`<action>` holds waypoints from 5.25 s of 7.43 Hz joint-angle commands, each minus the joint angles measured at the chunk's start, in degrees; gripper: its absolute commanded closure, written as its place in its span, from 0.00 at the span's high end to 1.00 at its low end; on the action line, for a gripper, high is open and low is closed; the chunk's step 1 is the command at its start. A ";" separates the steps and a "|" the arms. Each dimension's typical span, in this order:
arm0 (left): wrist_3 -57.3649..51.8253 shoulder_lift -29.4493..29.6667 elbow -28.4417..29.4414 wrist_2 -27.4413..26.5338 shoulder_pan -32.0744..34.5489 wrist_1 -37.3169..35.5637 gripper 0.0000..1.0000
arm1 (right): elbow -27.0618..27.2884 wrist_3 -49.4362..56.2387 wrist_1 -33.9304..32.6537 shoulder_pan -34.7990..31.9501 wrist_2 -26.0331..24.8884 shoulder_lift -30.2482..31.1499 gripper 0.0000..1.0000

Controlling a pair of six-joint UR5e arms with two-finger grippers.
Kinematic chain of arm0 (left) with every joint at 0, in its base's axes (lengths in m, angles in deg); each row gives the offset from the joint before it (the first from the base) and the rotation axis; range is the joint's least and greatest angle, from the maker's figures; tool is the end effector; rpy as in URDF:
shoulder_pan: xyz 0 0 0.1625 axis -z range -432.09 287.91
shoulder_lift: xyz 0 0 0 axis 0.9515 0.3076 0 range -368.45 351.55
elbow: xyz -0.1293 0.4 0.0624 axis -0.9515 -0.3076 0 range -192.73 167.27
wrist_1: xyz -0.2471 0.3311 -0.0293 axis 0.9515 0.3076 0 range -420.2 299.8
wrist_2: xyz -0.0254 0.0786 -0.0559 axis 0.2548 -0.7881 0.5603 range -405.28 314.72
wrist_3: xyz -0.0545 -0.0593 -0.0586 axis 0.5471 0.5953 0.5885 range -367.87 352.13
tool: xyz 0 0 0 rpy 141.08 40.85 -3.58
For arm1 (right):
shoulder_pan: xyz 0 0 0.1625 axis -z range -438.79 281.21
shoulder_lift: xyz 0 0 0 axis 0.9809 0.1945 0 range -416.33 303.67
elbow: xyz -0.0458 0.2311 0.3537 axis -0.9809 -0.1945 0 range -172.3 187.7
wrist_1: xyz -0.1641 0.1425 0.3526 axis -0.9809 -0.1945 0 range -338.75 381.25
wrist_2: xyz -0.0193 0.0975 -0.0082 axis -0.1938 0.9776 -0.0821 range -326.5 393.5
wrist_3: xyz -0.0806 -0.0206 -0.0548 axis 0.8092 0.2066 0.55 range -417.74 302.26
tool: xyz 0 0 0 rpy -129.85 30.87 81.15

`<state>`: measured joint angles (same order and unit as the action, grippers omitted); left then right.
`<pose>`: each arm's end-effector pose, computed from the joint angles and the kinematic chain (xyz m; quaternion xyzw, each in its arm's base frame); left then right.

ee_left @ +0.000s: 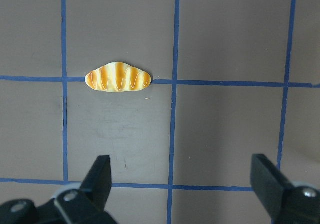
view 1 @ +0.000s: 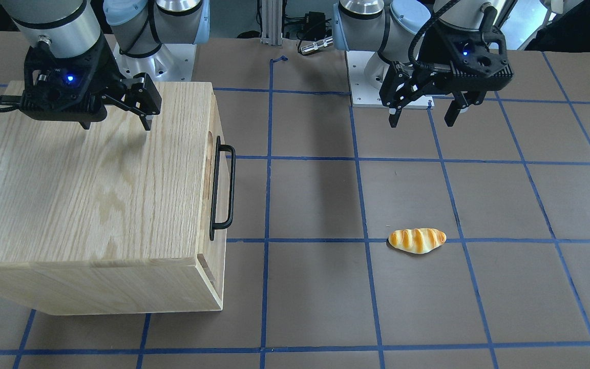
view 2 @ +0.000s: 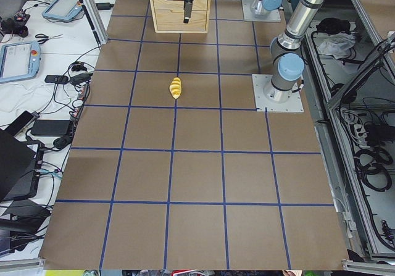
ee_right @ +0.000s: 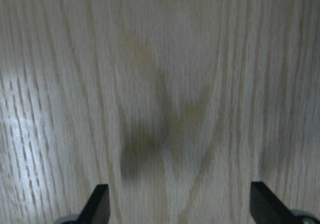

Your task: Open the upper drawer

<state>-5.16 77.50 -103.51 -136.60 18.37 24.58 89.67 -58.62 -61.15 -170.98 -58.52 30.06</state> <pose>-0.1347 -0.4737 0.5251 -0.0205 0.9970 -0.0743 0.0095 0.1492 -0.5065 0.5120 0.0119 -0.9994 -0.0272 0.0183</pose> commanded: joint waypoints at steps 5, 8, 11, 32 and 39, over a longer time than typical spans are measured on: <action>11.92 9.30 0.34 5.89 9.27 -9.05 1.00 | -0.05 0.00 -0.04 0.00 0.00 0.00 1.00; 17.85 15.11 0.96 13.33 15.43 -18.31 1.00 | 0.04 0.00 -0.04 0.00 0.00 0.00 1.00; 20.41 18.19 1.05 15.04 19.66 -20.53 1.00 | 0.04 0.09 -0.04 0.00 0.00 0.00 1.00; -2.64 11.09 -2.47 7.22 -3.09 -7.79 1.00 | -0.05 0.00 -0.04 0.00 0.00 0.00 1.00; 0.46 0.36 -0.19 0.62 -2.30 4.96 1.00 | -0.05 0.00 -0.04 0.00 0.00 0.00 1.00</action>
<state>-4.62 77.93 -103.73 -136.12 16.08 29.57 89.63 -58.62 -61.19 -170.98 -58.53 30.06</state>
